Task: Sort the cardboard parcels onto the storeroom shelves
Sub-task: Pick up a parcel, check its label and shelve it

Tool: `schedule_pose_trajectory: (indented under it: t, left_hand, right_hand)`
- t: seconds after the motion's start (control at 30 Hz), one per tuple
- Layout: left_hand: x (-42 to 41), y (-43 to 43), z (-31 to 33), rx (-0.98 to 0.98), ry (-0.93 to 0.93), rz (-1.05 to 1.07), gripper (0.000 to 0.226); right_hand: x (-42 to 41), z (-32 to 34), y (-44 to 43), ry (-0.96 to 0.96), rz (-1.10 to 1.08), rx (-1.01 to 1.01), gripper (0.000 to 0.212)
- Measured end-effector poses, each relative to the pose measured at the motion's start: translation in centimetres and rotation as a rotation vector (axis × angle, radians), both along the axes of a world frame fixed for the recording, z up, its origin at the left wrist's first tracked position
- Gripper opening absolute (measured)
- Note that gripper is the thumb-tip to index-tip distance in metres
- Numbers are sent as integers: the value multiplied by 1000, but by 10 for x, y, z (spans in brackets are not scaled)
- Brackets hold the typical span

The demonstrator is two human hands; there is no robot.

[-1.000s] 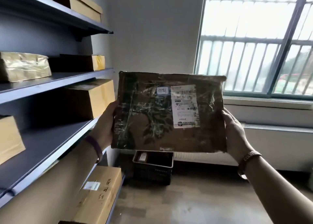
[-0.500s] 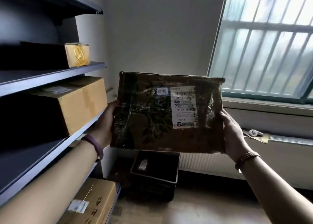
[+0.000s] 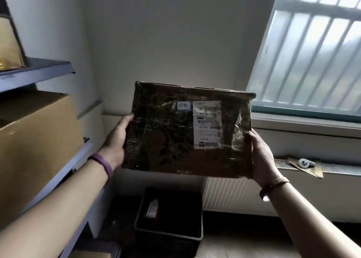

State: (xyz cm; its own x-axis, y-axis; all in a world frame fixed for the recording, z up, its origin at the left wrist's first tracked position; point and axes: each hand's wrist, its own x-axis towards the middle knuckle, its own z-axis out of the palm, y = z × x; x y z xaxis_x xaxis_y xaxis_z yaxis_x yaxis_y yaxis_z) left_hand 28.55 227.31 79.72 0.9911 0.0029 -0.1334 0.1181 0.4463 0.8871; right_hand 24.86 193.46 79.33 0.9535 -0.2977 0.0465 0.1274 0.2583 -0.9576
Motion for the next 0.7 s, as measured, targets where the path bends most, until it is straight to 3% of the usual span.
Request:
schedule_pose_trajectory:
  t: [0.23, 0.33, 0.5, 0.7]
  left_hand:
    - [127, -13, -36, 17, 112, -27, 41]
    - [174, -26, -68, 41, 177, -46, 52]
    - [247, -51, -139, 153, 294, -10, 59]
    - [307, -60, -249, 299, 432, 89, 60]
  right_hand:
    - [113, -39, -6, 115, -33, 8, 29]
    - [158, -75, -18, 140, -92, -1, 34]
    - [240, -158, -46, 209, -21, 2, 37]
    - [323, -263, -61, 354, 43, -141, 34]
